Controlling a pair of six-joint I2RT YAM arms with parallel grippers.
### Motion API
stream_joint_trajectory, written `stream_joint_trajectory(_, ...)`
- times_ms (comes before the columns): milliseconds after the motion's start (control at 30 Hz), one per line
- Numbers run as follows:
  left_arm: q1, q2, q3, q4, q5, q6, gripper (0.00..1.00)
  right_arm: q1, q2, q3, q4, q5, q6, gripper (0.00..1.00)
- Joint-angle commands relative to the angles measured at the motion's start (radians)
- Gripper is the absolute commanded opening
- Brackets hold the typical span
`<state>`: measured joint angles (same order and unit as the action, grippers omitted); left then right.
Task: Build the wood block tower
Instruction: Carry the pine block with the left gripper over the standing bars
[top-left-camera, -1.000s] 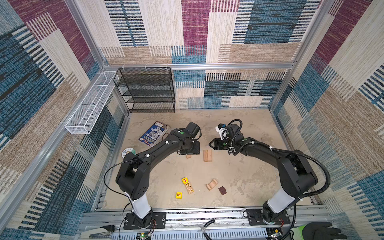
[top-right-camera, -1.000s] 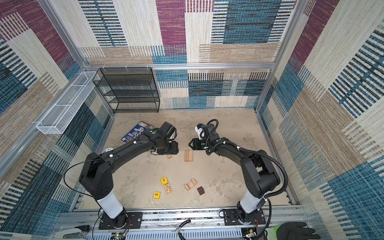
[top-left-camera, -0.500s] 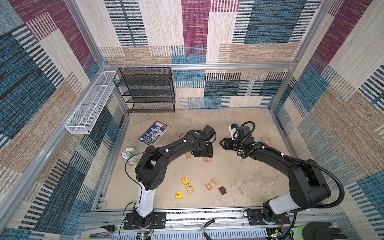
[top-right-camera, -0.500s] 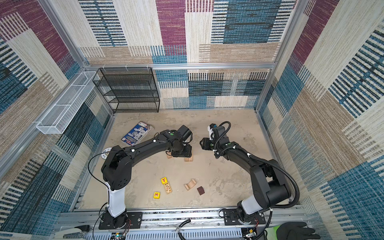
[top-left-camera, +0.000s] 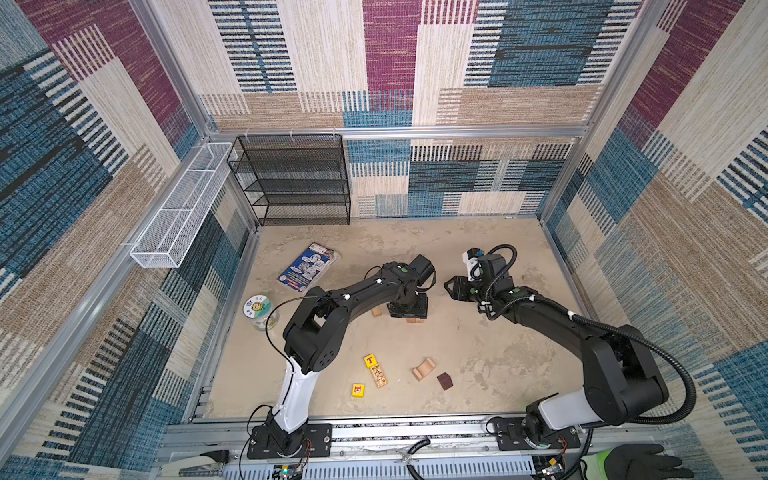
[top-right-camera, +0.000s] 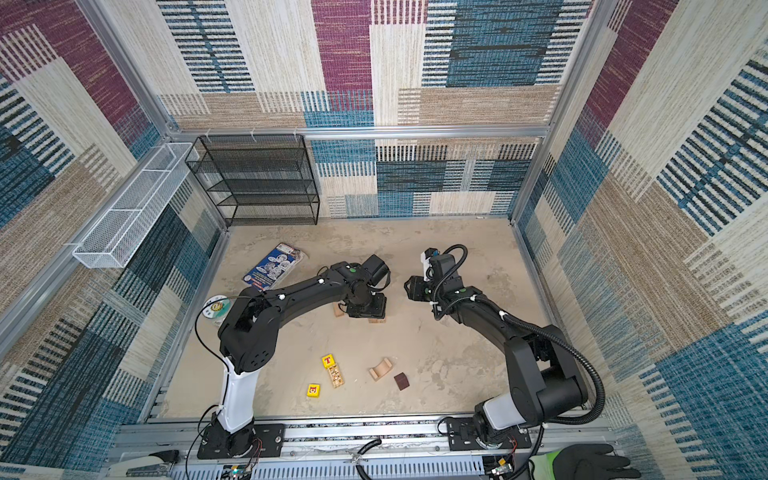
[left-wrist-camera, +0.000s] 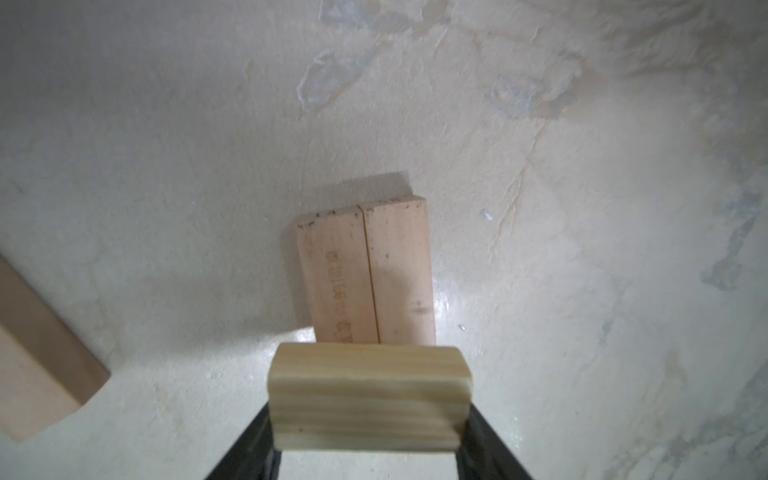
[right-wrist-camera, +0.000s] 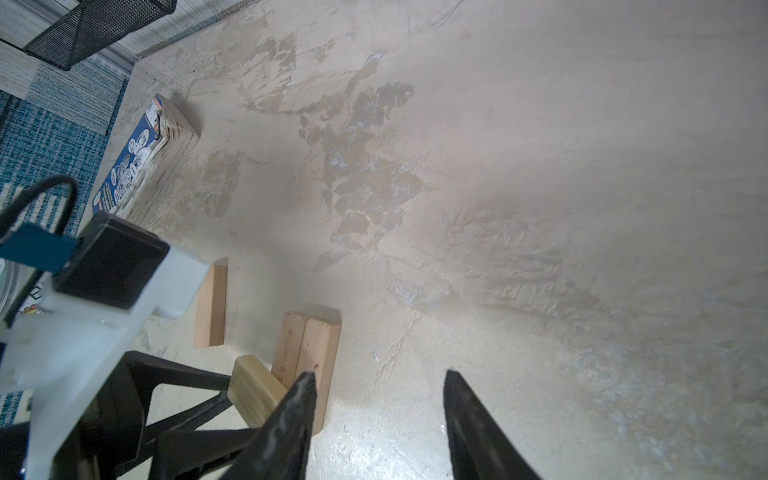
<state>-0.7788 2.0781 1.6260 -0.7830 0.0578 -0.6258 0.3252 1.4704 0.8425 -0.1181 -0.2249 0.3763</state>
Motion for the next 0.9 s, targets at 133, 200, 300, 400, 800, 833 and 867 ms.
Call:
stream_joint_trajectory(133,-0.005,0.025,0.035,-0.02,-0.019,-0.007,0.57,-0.001,0.006,0.007,0.034,0.004,0.005,0.52)
stream_joint_trajectory(200,-0.005,0.035,0.048,-0.026,-0.022,-0.005,0.58,0.0,0.005,0.003,0.034,0.005,0.005,0.52)
stream_joint_trajectory(300,-0.005,0.052,0.071,-0.043,-0.033,-0.005,0.58,-0.001,0.002,0.0,0.033,0.007,0.003,0.52)
stream_joint_trajectory(400,-0.005,0.059,0.077,-0.045,-0.041,-0.004,0.59,-0.003,0.001,-0.003,0.034,0.008,0.003,0.52)
stream_joint_trajectory(800,-0.005,0.069,0.083,-0.05,-0.02,-0.009,0.62,-0.003,0.008,-0.01,0.037,-0.009,-0.001,0.52)
stream_joint_trajectory(833,-0.005,0.07,0.084,-0.05,-0.021,-0.01,0.63,-0.002,0.01,-0.01,0.038,-0.015,-0.003,0.52)
stream_joint_trajectory(867,-0.005,0.071,0.084,-0.049,-0.021,-0.011,0.64,-0.002,0.009,-0.011,0.039,-0.017,-0.003,0.52)
